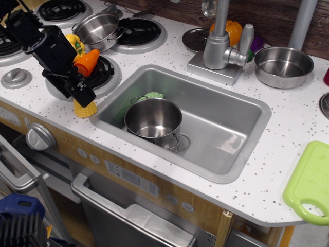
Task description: Put corn in pot which is in sink
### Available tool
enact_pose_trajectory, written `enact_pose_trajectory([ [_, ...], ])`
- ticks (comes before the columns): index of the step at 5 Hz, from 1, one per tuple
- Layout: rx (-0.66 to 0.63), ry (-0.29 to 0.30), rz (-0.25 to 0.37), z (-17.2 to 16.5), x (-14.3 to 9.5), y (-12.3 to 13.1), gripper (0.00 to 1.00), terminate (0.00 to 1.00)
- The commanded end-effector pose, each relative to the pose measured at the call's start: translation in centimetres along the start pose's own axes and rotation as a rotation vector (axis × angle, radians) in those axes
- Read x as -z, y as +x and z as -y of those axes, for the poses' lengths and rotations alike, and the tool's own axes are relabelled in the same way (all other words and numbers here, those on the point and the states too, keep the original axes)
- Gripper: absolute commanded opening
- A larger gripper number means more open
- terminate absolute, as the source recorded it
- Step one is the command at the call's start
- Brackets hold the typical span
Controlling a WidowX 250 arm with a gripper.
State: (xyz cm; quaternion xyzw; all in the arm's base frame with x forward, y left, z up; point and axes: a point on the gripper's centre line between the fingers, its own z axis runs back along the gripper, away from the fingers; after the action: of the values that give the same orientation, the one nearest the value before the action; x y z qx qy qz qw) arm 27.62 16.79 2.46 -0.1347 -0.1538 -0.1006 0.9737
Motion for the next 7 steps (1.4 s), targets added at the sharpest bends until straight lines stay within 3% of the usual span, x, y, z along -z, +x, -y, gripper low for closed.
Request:
enact_pose_trajectory([
  [1, 0.039, 0.016, 0.041, -0.3, -0.4, 1.0, 1.00, 0.00],
  [3, 0.064, 0.070, 0.034, 0.5, 0.0, 1.2, 1.00, 0.00],
  [4, 0.060, 0.115, 0.034, 1.0, 0.3, 1.1, 0.00, 0.00],
  [6, 0.117, 0.187, 0.001, 1.7, -0.2, 1.8, 0.00, 0.00],
  [7, 0.152, 0.226, -0.048, 2.9, -1.4, 3.9, 0.00, 0.00],
])
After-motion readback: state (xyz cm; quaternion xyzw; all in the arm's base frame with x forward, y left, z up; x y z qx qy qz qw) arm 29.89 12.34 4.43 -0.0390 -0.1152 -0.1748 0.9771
